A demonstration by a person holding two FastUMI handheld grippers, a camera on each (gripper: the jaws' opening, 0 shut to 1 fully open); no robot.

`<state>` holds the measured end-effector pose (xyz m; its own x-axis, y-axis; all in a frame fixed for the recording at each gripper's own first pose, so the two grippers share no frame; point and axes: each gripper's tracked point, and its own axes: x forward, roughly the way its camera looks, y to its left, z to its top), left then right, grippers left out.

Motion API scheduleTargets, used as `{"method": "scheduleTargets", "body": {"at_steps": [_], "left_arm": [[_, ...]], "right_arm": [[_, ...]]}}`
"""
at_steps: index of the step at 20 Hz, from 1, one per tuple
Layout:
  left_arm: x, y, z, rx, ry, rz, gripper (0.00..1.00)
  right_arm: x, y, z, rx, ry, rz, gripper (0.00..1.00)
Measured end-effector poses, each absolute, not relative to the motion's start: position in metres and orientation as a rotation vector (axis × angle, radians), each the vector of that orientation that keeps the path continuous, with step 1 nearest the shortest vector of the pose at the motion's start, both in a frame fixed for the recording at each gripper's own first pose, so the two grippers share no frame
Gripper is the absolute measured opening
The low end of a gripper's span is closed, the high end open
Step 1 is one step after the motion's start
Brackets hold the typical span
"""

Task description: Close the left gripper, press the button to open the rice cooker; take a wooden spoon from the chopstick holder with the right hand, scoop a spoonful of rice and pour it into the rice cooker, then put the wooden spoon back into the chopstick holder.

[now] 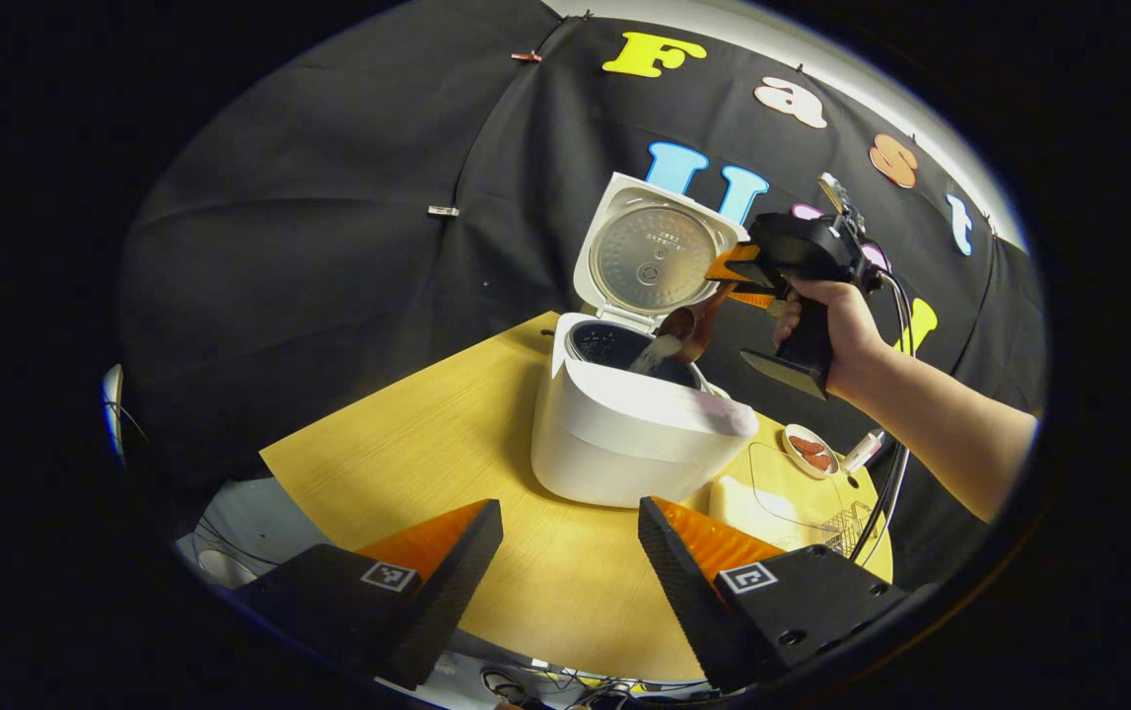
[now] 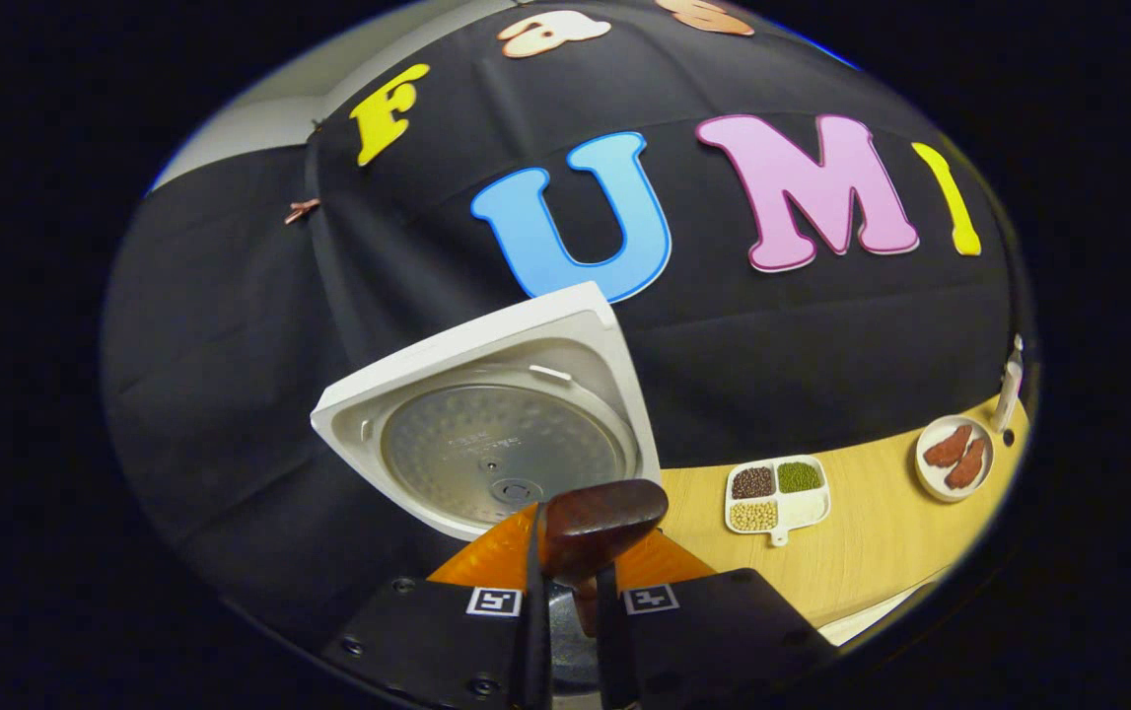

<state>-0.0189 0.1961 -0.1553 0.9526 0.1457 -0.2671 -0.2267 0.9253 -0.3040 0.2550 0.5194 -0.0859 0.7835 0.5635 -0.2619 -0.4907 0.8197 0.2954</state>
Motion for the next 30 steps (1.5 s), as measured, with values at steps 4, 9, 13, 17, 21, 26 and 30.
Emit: {"method": "scheduleTargets", "body": {"at_steps": [4, 9, 13, 17, 21, 26, 30], "left_arm": [[-0.018, 0.196, -0.158, -0.34, 0.247, 0.187, 0.96], [-0.023, 0.197, -0.165, -0.365, 0.262, 0.193, 0.96], [-0.026, 0.199, -0.163, -0.348, 0.253, 0.195, 0.95], [-0.024, 0.197, -0.158, -0.31, 0.241, 0.189, 0.97], [-0.022, 0.19, -0.154, -0.275, 0.233, 0.165, 0.96], [-0.016, 0.173, -0.144, -0.248, 0.232, 0.128, 0.96], [-0.008, 0.156, -0.138, -0.21, 0.231, 0.093, 0.96]], "right_arm": [[0.246, 0.54, -0.093, 0.058, 0.313, 0.636, 0.22], [0.226, 0.564, -0.106, -0.155, 0.255, 0.717, 0.23], [0.21, 0.577, -0.117, -0.291, 0.215, 0.752, 0.23], [0.199, 0.581, -0.119, -0.288, 0.227, 0.777, 0.22], [0.207, 0.566, -0.104, -0.12, 0.308, 0.75, 0.23], [0.222, 0.512, -0.076, 0.027, 0.334, 0.693, 0.23], [0.233, 0.449, -0.046, 0.165, 0.337, 0.632, 0.23]]}}
